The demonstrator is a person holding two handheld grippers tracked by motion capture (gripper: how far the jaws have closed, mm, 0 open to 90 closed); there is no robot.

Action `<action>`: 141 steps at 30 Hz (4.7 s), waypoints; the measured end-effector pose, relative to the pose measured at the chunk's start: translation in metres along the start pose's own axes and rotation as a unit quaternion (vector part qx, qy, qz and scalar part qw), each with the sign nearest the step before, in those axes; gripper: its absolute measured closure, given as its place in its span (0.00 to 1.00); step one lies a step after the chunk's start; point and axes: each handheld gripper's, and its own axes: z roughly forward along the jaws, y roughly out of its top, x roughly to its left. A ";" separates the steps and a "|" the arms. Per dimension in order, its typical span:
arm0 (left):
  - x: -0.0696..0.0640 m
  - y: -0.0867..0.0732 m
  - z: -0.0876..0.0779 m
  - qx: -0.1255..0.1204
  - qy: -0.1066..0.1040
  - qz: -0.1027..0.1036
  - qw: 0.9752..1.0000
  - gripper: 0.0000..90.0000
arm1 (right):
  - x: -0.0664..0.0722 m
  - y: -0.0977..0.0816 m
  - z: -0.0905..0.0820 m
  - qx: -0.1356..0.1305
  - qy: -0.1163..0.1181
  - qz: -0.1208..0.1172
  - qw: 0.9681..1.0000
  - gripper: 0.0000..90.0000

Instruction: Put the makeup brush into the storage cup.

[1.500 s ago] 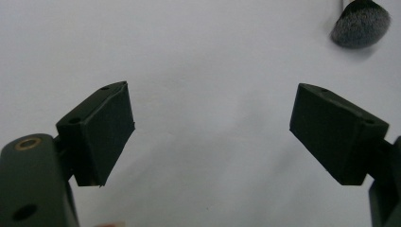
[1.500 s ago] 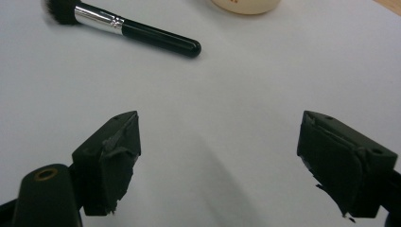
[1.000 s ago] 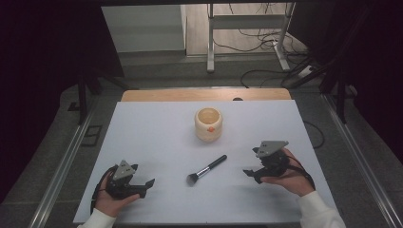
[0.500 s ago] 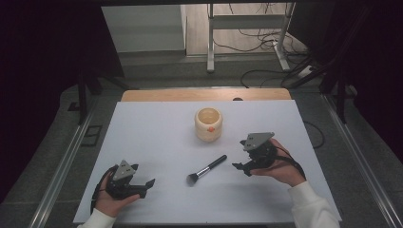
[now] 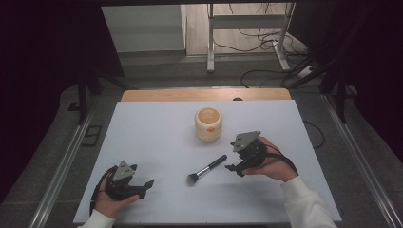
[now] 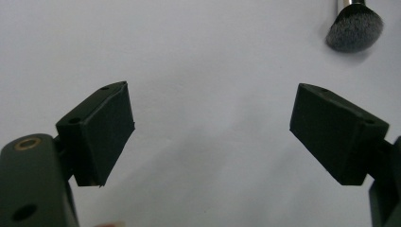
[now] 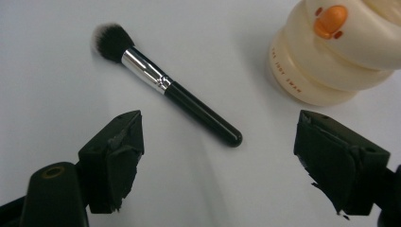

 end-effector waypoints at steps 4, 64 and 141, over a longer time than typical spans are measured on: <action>-0.001 0.001 0.001 0.001 -0.001 0.002 1.000 0.16 | -0.001 0.006 0.008 0.012 0.008 -0.012 1.000 0.19; 0.004 -0.001 -0.003 -0.005 0.006 -0.005 1.000 0.16 | 0.012 0.037 0.101 0.115 0.129 -0.077 0.982 0.41; 0.003 -0.002 -0.007 -0.010 0.009 -0.004 1.000 0.16 | -0.018 0.031 0.021 -0.100 0.061 0.084 0.990 0.82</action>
